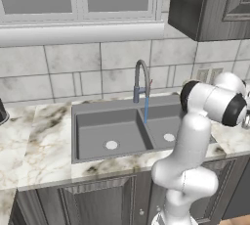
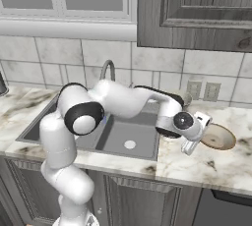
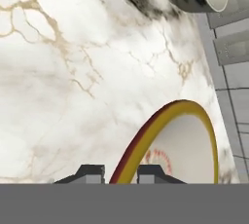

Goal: Rinse each bowl for a few seconds and place them down in the sink or on the counter.

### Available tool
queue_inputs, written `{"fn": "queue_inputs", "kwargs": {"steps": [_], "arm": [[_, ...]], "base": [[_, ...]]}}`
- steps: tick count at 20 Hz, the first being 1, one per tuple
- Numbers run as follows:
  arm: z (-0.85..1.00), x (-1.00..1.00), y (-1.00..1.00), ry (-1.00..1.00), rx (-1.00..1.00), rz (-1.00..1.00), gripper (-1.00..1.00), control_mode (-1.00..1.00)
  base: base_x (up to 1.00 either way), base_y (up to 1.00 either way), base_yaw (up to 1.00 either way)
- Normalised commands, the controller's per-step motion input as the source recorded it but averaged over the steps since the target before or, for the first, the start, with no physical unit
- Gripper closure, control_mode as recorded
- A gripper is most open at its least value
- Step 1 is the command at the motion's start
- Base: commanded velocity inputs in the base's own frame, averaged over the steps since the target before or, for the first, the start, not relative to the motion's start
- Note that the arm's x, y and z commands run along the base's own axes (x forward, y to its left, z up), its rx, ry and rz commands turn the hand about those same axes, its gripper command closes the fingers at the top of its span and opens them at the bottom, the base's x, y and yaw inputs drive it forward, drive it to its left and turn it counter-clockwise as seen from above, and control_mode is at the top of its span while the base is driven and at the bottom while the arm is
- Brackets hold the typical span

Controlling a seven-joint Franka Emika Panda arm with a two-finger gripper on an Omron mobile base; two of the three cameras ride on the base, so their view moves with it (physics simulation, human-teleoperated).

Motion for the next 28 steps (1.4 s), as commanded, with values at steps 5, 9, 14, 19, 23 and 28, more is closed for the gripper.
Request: {"fn": "queue_inputs", "kwargs": {"steps": [5,9,14,19,23,28], "arm": [[0.43,-0.26,0.41,0.01,0.0,0.1,1.0,-1.0],[0.47,-0.23,0.34,0.04,0.0,0.09,1.0,-1.0],[0.51,-0.16,0.28,0.07,0.0,0.1,1.0,-1.0],[0.43,-0.05,0.24,0.1,0.0,0.1,1.0,-1.0],[0.35,0.0,0.28,0.13,0.0,0.1,1.0,-1.0],[0.3,-0.03,0.36,0.12,0.02,0.12,1.0,-1.0]], "base": [[0.0,0.0,0.0],[0.0,0.0,0.0],[0.0,0.0,0.0],[0.0,0.0,0.0],[0.0,0.0,0.0],[0.0,0.0,0.0]]}}
